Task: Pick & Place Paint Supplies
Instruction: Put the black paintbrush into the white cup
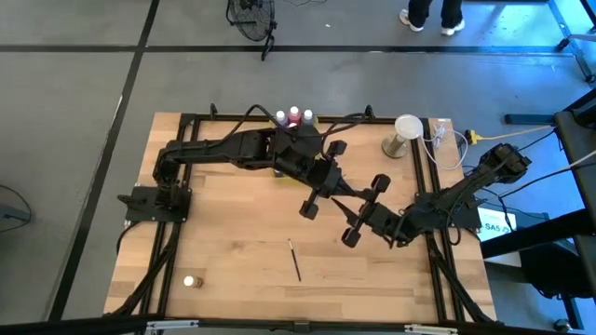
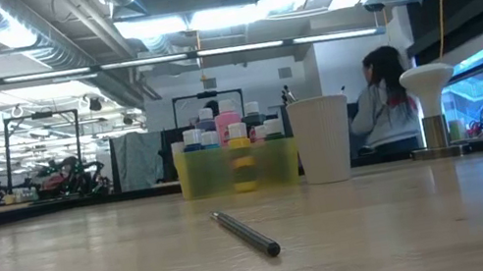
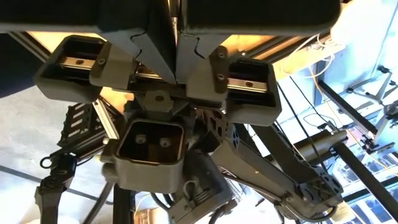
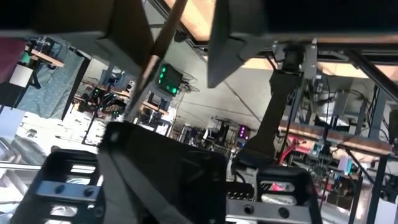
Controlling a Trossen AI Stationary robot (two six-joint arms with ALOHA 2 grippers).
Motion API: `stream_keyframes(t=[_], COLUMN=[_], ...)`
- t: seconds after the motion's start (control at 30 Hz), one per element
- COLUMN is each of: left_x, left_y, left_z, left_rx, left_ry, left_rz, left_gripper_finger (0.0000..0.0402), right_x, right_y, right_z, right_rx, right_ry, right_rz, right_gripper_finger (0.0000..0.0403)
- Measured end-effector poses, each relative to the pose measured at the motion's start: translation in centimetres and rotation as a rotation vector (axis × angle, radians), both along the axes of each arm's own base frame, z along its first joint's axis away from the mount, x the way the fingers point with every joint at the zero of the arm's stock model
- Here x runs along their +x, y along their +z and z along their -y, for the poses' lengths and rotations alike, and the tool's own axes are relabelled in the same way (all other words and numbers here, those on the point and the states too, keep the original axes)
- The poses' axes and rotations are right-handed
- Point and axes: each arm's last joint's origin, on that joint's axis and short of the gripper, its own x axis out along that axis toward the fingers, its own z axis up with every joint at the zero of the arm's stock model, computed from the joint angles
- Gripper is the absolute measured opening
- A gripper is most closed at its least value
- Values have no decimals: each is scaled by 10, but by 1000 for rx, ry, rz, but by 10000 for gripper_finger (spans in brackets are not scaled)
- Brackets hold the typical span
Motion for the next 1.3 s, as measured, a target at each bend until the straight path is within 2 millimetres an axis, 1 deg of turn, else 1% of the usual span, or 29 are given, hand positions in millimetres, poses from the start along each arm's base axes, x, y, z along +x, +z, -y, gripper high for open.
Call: stream_keyframes(t=[0.27,0.33,0.53,0.7,0.77,0.83,0.97,1.07,1.17,1.3], left_x=[0,-1,-2,-3,-2,-1,-4,-10,-20,-50], left_y=[-1,-1,-3,-5,-4,-3,4,11,19,30], left_z=[1,2,3,3,1,-3,-17,-29,-43,-54], left_rx=[-16,-15,-8,-7,2,26,79,115,152,204], left_ry=[-5,-7,0,2,24,86,253,375,499,606], left_rz=[-11,-15,-41,-58,-48,-36,5,27,28,-45], left_gripper_finger=[1,1,3,14,22,32,59,81,100,116], right_x=[0,-2,-6,-8,-10,-12,-20,-28,-42,-65], right_y=[1,1,0,-1,-1,2,15,32,53,85], right_z=[-2,-3,-8,-10,-11,-13,-22,-31,-38,-33], right_rx=[-3,12,30,30,39,42,31,40,43,91], right_ry=[-12,-44,-82,-105,-125,-164,-283,-343,-292,-229], right_rz=[-19,-24,-40,-55,-60,-75,-143,-189,-187,-148], right_gripper_finger=[34,16,16,16,16,16,16,16,16,16])
